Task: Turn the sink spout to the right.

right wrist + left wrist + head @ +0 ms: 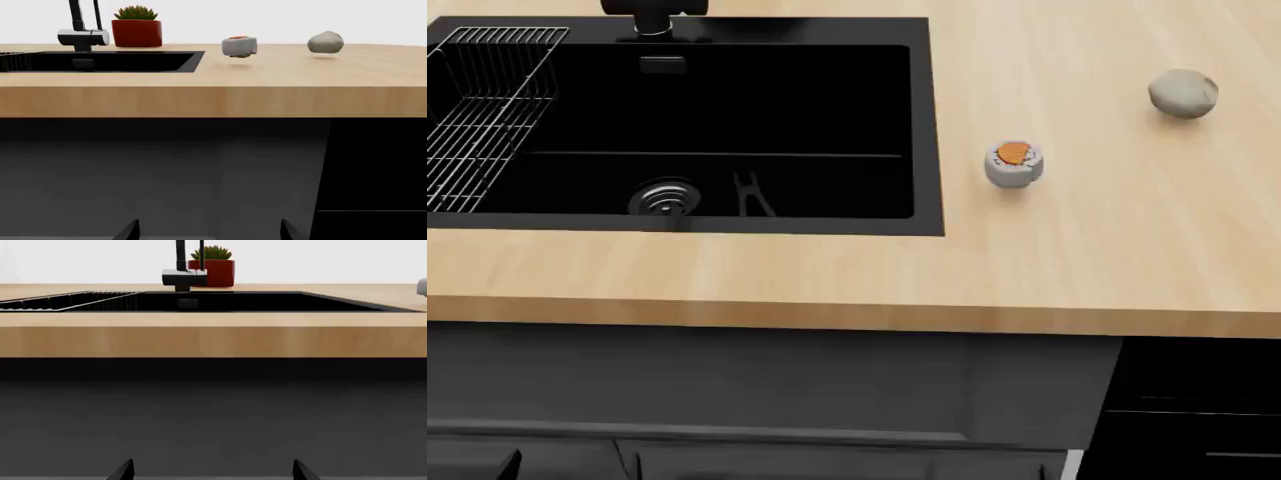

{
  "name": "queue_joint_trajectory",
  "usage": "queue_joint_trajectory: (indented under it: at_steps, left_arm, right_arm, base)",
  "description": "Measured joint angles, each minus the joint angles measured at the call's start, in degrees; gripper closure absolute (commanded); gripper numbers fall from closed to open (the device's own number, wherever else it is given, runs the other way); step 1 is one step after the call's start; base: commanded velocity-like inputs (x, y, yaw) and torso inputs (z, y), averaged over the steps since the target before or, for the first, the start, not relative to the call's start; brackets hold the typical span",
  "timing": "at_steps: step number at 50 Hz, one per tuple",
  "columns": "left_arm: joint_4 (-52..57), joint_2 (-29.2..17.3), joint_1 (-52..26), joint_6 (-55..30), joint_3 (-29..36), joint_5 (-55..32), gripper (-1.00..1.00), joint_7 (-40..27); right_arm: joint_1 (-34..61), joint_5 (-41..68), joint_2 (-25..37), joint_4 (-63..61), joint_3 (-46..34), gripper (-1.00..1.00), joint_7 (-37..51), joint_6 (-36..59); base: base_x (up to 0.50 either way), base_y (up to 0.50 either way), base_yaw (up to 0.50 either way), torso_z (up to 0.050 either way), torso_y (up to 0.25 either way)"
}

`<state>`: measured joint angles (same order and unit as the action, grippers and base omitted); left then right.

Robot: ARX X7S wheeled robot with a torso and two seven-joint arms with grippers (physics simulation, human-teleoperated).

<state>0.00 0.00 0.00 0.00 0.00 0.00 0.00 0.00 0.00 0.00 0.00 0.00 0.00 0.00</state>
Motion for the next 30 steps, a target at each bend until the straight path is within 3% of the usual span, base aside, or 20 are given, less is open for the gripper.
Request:
queue_joint_trajectory:
  at_steps: [23, 30]
  left_arm:
    - [0.95, -2.5, 0.32, -0.24, 3.6, -1.53, -1.0, -2.91]
    - [1.27, -3.37, 0.76, 1.36, 4.29, -3.17, -1.0, -2.79]
  right_arm:
    - [0.25, 1.98, 2.45, 0.67, -2.77, -1.0, 3.54, -0.4]
    - [0.22, 2.41, 3.15, 0.75, -3.6, -1.0, 4.47, -0.66]
  base:
    - [0.0, 0.0, 0.0, 0.0, 0.0]
    - [0.0, 0.0, 0.0, 0.045, 0.0]
